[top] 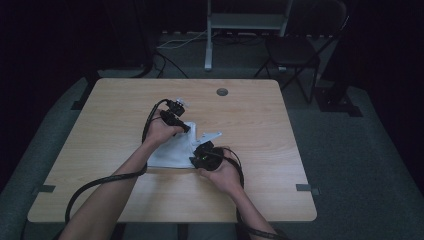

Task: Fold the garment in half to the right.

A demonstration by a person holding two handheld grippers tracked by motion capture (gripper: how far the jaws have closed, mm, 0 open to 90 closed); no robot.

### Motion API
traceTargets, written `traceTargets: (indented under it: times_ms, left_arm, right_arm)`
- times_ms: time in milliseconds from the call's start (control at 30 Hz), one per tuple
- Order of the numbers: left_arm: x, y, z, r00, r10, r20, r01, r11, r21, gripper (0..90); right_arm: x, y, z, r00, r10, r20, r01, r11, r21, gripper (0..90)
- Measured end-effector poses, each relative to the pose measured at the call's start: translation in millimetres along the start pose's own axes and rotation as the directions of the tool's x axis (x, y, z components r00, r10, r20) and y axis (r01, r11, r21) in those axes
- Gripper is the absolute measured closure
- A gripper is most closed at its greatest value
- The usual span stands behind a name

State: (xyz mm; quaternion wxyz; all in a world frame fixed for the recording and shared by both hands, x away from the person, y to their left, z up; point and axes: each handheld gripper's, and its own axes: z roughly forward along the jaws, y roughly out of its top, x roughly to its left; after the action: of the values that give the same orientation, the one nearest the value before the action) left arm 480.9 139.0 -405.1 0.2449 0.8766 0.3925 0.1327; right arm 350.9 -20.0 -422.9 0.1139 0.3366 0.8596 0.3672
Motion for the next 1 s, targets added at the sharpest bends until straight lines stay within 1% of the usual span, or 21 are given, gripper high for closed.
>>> traceTargets:
  times_ms: [133, 233, 333, 367, 433, 467, 500, 567, 633, 667, 733, 800, 900, 1000]
  left_arm:
    - [-0.8, 0.6, 0.6, 1.0000, 0.002, -0.001, -0.002, 1.0000, -0.002, 58.5]
    - [1.9, 2.0, -4.3, 1.0000, -0.003, 0.001, 0.003, 0.9999, -0.014, 57.4]
    - [6.2, 4.0, -13.5, 0.9999, -0.013, -0.006, 0.013, 0.9993, -0.037, 56.5]
    - [7.9, 4.3, -16.3, 0.9999, -0.015, -0.008, 0.015, 0.9990, -0.041, 56.3]
    - [11.6, 3.4, -20.3, 0.9996, -0.022, -0.017, 0.021, 0.9990, -0.040, 56.2]
    - [11.6, 3.4, -20.3, 0.9996, -0.022, -0.017, 0.021, 0.9990, -0.040, 56.2]
    - [12.6, 2.6, -20.7, 0.9994, -0.027, -0.021, 0.026, 0.9989, -0.038, 56.2]
    - [19.1, -2.1, -19.6, 0.9983, -0.041, -0.042, 0.040, 0.9989, -0.024, 56.2]
    - [22.8, -5.3, -17.7, 0.9966, -0.063, -0.052, 0.062, 0.9977, -0.028, 56.3]
    - [22.8, -5.3, -17.7, 0.9966, -0.063, -0.052, 0.062, 0.9977, -0.028, 56.3]
    - [24.3, -6.5, -15.5, 0.9954, -0.074, -0.060, 0.072, 0.9968, -0.033, 56.4]
    - [24.0, -6.3, -12.9, 0.9943, -0.081, -0.069, 0.079, 0.9962, -0.037, 56.4]
    - [24.2, -6.4, -11.3, 0.9939, -0.084, -0.071, 0.082, 0.9959, -0.039, 56.5]
    - [22.9, -7.4, -8.4, 0.9939, -0.078, -0.078, 0.075, 0.9966, -0.035, 56.5]
  right_arm:
    - [-0.1, -0.2, -0.2, 1.0000, -0.003, -0.002, 0.003, 1.000, 0.003, 72.8]
    - [-0.9, 0.6, -3.4, 1.0000, 0.005, -0.006, -0.005, 1.000, -0.005, 69.7]
    - [-1.1, 6.2, -10.6, 0.9999, 0.012, -0.001, -0.012, 0.999, -0.049, 68.7]
    - [-1.5, 9.0, -12.4, 0.9999, 0.013, 0.008, -0.012, 0.998, -0.065, 67.3]
    - [-2.0, 15.5, -13.7, 0.9994, 0.023, 0.025, -0.021, 0.996, -0.087, 64.4]
    - [-2.0, 15.5, -13.7, 0.9994, 0.023, 0.025, -0.021, 0.996, -0.087, 64.4]
    - [-2.7, 20.8, -12.1, 0.9987, 0.029, 0.042, -0.025, 0.995, -0.097, 63.7]
    - [-2.7, 22.7, -7.4, 0.9985, 0.026, 0.049, -0.022, 0.996, -0.085, 63.7]
    - [-2.0, 20.9, -0.9, 0.9982, 0.017, 0.058, -0.015, 0.999, -0.045, 63.8]
    - [-2.0, 20.9, -0.9, 0.9982, 0.017, 0.058, -0.015, 0.999, -0.045, 63.8]
    - [-2.0, 14.4, 6.7, 0.9975, -0.005, 0.070, 0.005, 1.000, 0.005, 64.8]
    - [-1.6, 11.1, 9.3, 0.9970, -0.016, 0.075, 0.015, 1.000, 0.022, 65.7]
    - [-0.9, 9.6, 9.7, 0.9969, -0.021, 0.076, 0.019, 0.999, 0.028, 66.4]
    - [-0.1, 9.2, 9.4, 0.9959, -0.034, 0.084, 0.031, 0.999, 0.036, 67.2]
